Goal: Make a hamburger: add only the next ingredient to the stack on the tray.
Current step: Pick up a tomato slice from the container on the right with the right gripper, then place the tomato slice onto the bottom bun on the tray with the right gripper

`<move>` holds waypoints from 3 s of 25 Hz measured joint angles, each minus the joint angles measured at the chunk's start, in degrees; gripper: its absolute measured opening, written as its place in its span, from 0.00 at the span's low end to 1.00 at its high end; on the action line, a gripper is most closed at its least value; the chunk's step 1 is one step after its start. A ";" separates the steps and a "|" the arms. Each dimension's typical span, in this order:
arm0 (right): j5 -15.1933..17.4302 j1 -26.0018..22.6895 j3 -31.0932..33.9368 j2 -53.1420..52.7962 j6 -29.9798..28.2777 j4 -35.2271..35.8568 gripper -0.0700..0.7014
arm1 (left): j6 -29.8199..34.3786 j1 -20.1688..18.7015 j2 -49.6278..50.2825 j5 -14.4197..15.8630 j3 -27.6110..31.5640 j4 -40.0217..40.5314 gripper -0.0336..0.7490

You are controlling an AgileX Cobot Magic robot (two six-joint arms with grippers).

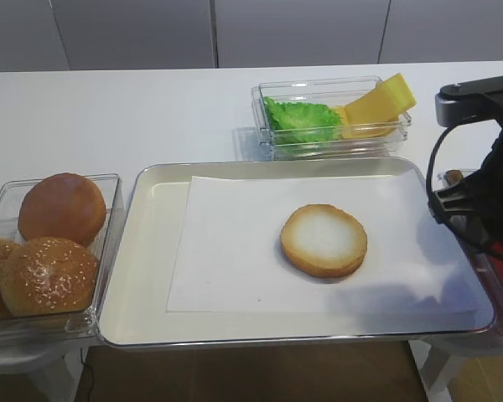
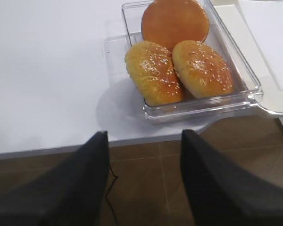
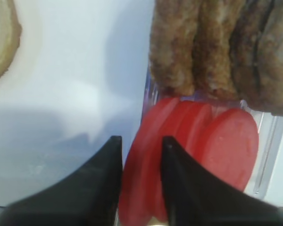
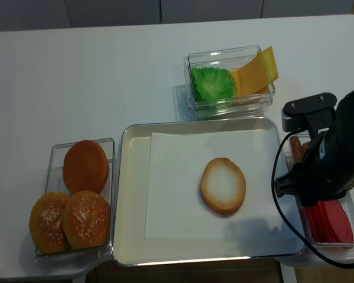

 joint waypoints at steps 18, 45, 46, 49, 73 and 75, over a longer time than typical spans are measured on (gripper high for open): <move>1.35 0.00 -0.80 0.00 0.21 -0.81 0.15 | 0.00 0.00 0.00 0.00 0.00 0.00 0.52; 10.35 2.24 -20.58 -6.47 -4.96 7.23 0.14 | 0.00 0.00 0.00 0.00 0.00 0.00 0.52; 10.35 3.11 -20.69 -5.73 -5.06 7.11 0.14 | 0.00 0.00 0.00 0.00 0.00 0.00 0.52; 9.93 6.39 -20.69 -2.21 -5.06 6.72 0.14 | 0.00 0.00 0.00 0.00 0.00 0.00 0.52; -0.66 13.69 -20.96 15.74 -3.95 -2.76 0.14 | 0.00 0.00 0.00 0.00 0.00 0.00 0.52; -0.91 13.69 -20.96 15.74 -3.95 -3.13 0.14 | 0.00 0.00 0.00 0.00 0.00 0.00 0.52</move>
